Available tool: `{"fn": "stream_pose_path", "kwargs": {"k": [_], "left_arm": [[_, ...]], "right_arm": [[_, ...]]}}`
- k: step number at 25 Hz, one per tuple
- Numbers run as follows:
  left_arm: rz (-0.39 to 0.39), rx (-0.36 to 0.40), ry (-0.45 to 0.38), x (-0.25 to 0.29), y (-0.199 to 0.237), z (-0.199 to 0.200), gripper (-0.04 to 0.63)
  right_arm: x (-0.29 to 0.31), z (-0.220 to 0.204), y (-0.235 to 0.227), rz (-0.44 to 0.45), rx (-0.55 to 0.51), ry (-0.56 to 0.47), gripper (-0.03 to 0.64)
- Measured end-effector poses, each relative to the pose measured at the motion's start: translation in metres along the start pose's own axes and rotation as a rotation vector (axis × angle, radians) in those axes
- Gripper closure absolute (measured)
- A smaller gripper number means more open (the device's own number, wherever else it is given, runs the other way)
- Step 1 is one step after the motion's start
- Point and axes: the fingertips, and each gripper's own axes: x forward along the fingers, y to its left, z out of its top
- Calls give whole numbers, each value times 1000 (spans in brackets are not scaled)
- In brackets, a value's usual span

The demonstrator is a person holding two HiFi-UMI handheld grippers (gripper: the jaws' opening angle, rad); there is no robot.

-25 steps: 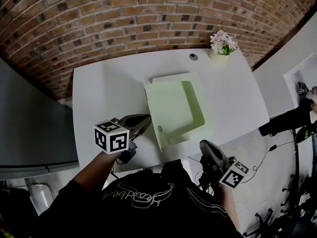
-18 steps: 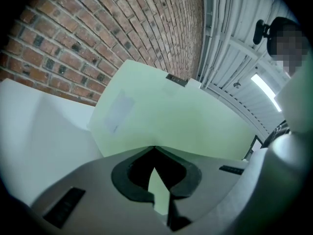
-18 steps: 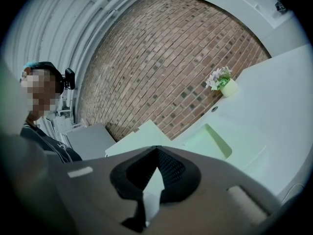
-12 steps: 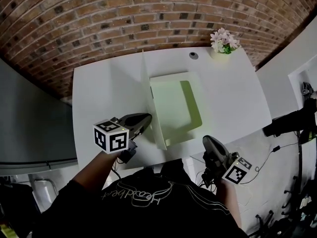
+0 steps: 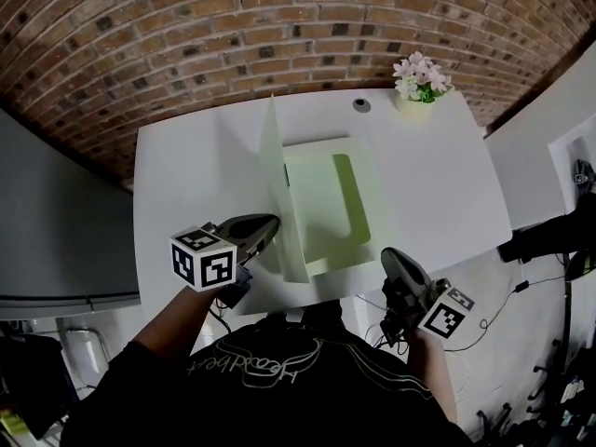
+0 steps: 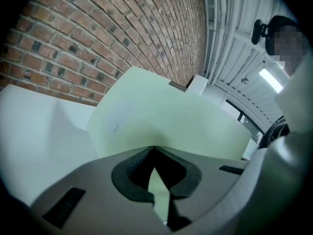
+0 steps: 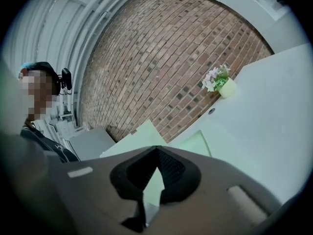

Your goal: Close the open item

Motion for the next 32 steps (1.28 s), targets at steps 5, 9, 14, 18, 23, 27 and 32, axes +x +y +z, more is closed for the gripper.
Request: {"fn": "stream_pose_path", "kwargs": {"k": [5,9,14,18,23,27,32], "left_arm": [[34,-6,-5,3,-1,1,592],[56,-13,-13,7,-3,1,592],[87,-22,-24,12,-5,1,592],[113,-32,-34,16,-7,2,592],[137,-50,-49,22,-10,2,592],[155,-59,-62,27,-11,1,592],[171,-65,-70,36,-14,2,592]], "right_arm": [[2,10,-11,18,0,19,614],[2,18,-21,23,-4,35,614],[4,25,-32,38,-4,56,614],[5,30,-42,50,0,75,614],[6,36,-55,60,6,100,614],[7,41,-66,66,2,120,614],[10,47,-80,73,-6,146,614]]}}
